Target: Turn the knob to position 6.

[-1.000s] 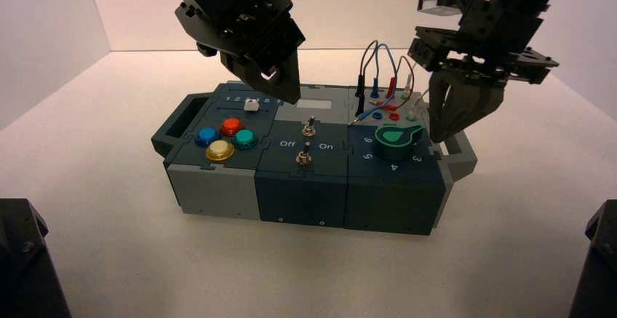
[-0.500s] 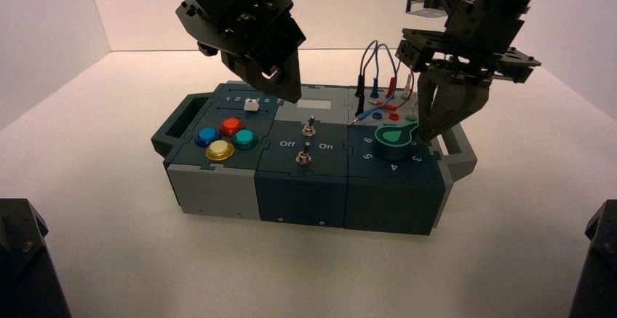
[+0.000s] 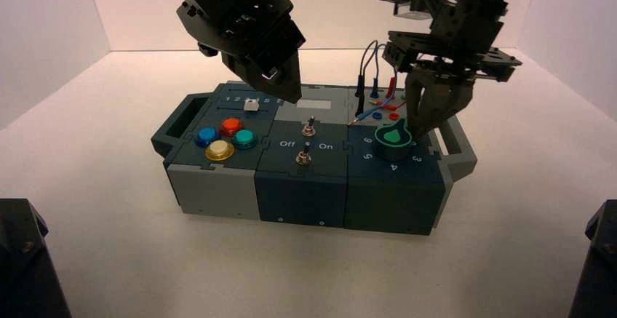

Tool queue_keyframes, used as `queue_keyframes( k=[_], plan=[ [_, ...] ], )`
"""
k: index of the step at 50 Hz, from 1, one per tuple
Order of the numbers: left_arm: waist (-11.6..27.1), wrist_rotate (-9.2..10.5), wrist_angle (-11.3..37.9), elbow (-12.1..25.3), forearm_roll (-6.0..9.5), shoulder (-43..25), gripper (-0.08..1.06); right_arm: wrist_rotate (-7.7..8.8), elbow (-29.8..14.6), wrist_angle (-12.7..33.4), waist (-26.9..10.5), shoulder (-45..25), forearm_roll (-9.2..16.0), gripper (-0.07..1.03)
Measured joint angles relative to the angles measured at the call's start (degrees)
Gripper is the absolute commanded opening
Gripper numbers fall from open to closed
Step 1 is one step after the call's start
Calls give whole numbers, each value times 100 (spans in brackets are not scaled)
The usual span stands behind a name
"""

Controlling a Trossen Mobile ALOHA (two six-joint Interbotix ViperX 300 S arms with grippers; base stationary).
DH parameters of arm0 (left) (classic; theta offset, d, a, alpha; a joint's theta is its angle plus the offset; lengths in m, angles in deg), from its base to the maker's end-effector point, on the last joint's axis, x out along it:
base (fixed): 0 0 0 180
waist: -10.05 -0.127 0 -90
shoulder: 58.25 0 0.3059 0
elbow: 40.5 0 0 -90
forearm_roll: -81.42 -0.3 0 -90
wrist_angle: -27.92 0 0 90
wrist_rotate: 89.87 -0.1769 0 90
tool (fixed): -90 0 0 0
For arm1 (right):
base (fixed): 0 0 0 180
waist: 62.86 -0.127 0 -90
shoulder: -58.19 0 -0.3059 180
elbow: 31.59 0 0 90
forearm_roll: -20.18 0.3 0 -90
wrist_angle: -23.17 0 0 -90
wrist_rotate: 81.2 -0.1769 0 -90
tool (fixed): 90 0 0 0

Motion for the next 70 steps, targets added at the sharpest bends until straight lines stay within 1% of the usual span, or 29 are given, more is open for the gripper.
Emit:
queue_keyframes(
  k=[8,26,58,70],
  plan=[
    [0,-9,0,0,-9,0,-3,0,-202,9,-105,-202,18,-2],
    [-9,-9,9,0,-18,0,-3,0,-422,176,-220,-237,53,-2],
    [-9,-9,79,-9,-35,141,-3,0,-642,378,-334,-343,79,-2],
    [-9,-9,141,-44,-44,149,-3,0,-677,457,-334,-352,141,-2]
  ],
)
